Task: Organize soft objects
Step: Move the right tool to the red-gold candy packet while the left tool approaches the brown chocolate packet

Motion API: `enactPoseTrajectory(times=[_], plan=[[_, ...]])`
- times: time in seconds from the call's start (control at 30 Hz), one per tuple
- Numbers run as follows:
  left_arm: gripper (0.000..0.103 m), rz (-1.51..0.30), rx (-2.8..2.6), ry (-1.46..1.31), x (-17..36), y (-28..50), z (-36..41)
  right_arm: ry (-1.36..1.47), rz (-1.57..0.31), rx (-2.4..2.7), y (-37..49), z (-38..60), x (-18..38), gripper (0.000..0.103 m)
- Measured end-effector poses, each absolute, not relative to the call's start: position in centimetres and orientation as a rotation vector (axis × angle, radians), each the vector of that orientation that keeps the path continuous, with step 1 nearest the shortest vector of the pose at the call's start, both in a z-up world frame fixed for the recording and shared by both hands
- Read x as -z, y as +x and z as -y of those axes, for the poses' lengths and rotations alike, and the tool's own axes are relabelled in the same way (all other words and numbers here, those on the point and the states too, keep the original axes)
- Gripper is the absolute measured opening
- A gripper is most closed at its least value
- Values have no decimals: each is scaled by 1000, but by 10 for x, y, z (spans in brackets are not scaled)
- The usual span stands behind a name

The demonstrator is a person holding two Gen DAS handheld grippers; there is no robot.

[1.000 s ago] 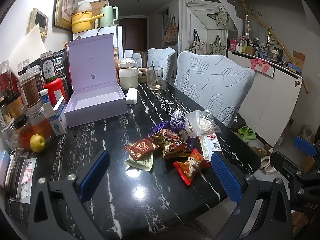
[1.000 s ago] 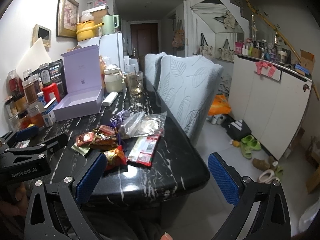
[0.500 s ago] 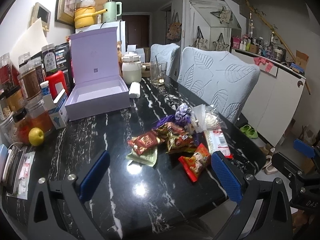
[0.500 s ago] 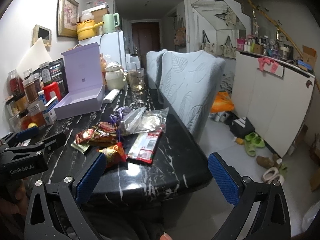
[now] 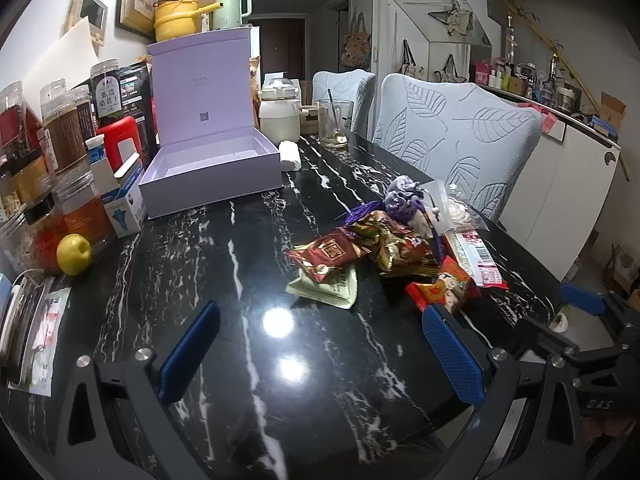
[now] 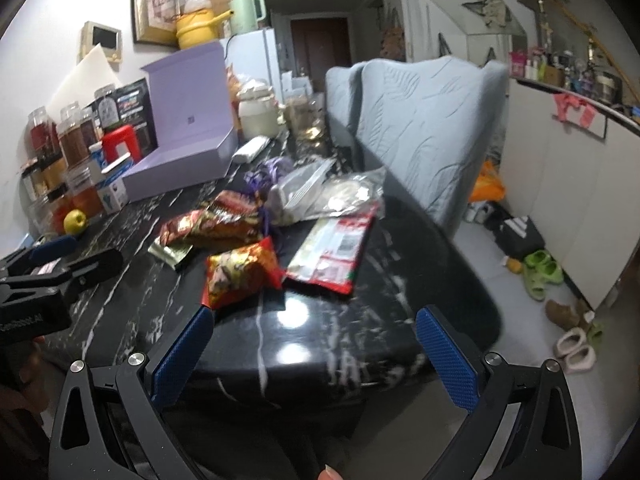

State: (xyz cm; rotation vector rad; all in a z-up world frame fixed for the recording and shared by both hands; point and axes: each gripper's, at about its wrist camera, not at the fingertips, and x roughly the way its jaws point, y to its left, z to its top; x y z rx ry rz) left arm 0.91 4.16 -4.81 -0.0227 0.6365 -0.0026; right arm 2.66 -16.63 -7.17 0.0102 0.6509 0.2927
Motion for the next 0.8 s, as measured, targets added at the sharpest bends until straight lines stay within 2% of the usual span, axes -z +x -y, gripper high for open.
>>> enactPoseTrajectory(times=[0.67,0.73,0.77,0.8], plan=[[103,-692,16,-75,50,46,-86,-79,-707,-448,86,102,92,101],[103,-706,26,-72,51,56,-88,-75,-732,-460,93,100,96,83],[103,-712,33,-75,52,60,-89,-77,-740,-460,94,99,97,80],[103,-721,48,-82,53,66,-90,-92,-735,-446,96,99,96,69]])
